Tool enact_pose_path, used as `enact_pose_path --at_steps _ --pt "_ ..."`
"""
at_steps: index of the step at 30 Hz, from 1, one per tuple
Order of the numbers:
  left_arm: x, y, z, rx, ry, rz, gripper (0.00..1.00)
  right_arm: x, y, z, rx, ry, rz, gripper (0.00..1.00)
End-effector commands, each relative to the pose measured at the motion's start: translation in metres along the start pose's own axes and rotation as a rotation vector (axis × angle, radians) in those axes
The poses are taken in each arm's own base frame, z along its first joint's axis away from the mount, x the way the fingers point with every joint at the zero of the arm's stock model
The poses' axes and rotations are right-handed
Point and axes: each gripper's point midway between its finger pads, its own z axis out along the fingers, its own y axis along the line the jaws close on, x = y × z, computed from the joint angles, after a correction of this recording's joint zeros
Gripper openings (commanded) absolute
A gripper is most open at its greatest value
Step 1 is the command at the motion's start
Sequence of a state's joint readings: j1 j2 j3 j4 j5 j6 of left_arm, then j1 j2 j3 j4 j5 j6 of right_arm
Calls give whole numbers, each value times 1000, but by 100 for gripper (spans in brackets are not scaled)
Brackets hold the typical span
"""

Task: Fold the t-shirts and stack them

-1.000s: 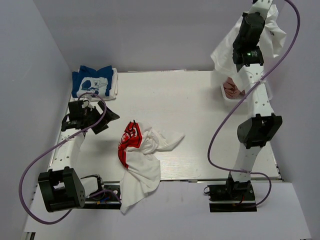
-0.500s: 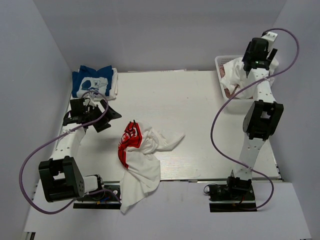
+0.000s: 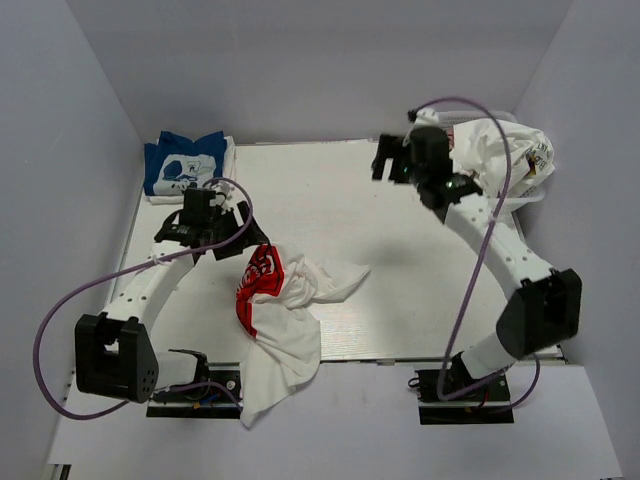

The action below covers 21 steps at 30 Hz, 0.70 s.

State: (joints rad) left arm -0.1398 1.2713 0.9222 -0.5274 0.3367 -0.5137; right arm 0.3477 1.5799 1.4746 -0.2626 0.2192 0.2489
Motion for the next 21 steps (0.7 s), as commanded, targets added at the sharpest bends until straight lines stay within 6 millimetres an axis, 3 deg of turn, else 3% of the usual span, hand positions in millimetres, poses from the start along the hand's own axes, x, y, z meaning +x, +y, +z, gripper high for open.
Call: enact_pose_path --at_steps 1,3,4,5,6,7,8,10,11,14,15,17,19,21 --pt "-5 16 -7 -188 -54 51 88 89 21 -17 -81 165 86 90" --pt "1 21 2 -231 -22 66 88 110 44 -37 -151 198 81 90" --pt "7 19 7 -238 -5 69 86 145 41 -42 -149 276 92 90" --pt "10 22 12 -254 8 75 85 162 56 -52 -182 316 66 90" --pt "13 23 16 -268 18 73 83 165 57 -59 -185 317 65 90" --pt "20 24 22 -281 43 86 81 192 54 -65 -163 368 43 90" --pt "22 22 23 -277 47 93 77 199 57 -71 -162 380 56 90" --pt "23 20 29 -271 38 107 70 232 50 -78 -149 447 50 90" --pt "25 18 35 -261 34 108 61 245 53 -83 -154 476 68 90" --pt "30 10 41 -228 41 123 42 267 68 -88 -204 534 72 90" --pt "32 13 44 -236 52 121 22 267 75 -86 -221 529 84 90" --pt "32 11 47 -241 54 130 0 277 79 -81 -209 544 84 90" --pt "38 14 45 -262 68 138 0 275 83 -71 -193 516 107 90" --pt "32 14 41 -273 41 141 0 285 89 -61 -190 535 111 90"
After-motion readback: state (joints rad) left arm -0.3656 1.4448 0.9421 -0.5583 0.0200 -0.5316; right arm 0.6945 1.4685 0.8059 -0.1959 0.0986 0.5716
